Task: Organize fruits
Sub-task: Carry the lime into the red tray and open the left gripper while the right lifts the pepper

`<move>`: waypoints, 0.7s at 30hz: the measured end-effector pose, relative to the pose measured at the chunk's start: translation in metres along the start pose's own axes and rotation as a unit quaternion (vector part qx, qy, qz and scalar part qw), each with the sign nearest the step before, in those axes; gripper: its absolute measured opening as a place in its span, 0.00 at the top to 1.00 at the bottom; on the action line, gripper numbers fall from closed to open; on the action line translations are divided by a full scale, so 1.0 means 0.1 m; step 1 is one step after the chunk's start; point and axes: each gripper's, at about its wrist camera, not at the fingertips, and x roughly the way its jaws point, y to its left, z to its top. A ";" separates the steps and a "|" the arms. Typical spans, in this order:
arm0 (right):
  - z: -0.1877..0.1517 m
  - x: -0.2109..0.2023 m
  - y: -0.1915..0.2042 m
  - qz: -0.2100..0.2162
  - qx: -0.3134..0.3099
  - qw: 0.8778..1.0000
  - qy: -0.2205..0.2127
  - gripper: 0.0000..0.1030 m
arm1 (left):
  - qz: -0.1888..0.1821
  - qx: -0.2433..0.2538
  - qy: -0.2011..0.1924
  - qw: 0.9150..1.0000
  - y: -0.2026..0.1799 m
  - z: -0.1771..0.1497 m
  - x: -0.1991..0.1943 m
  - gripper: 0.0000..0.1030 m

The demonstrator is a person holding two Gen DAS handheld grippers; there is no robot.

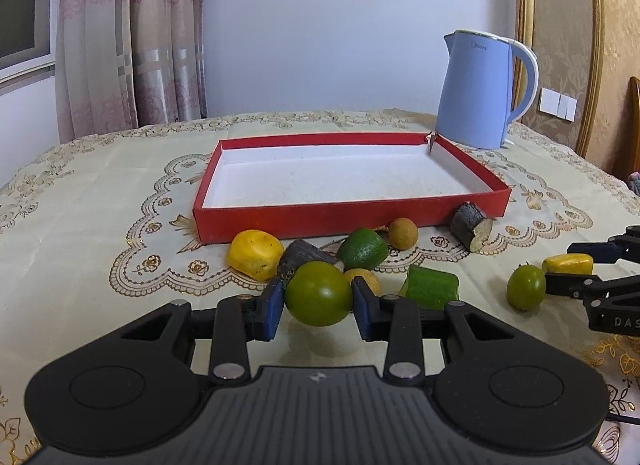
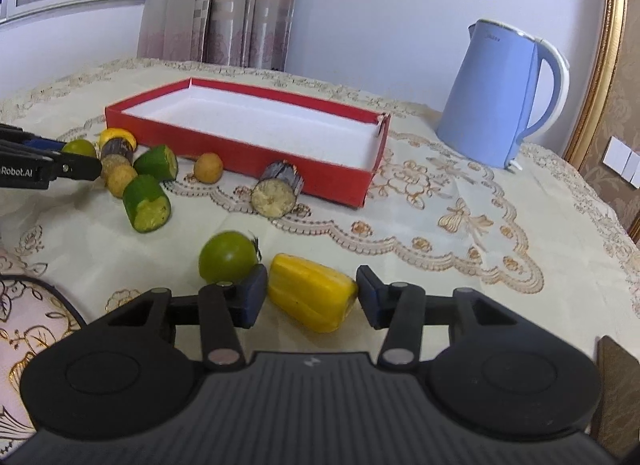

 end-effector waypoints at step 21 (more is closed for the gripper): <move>0.19 -0.10 -0.11 0.019 0.016 0.999 -0.048 0.55 | 0.020 0.026 -0.030 0.999 -0.04 0.50 0.21 0.66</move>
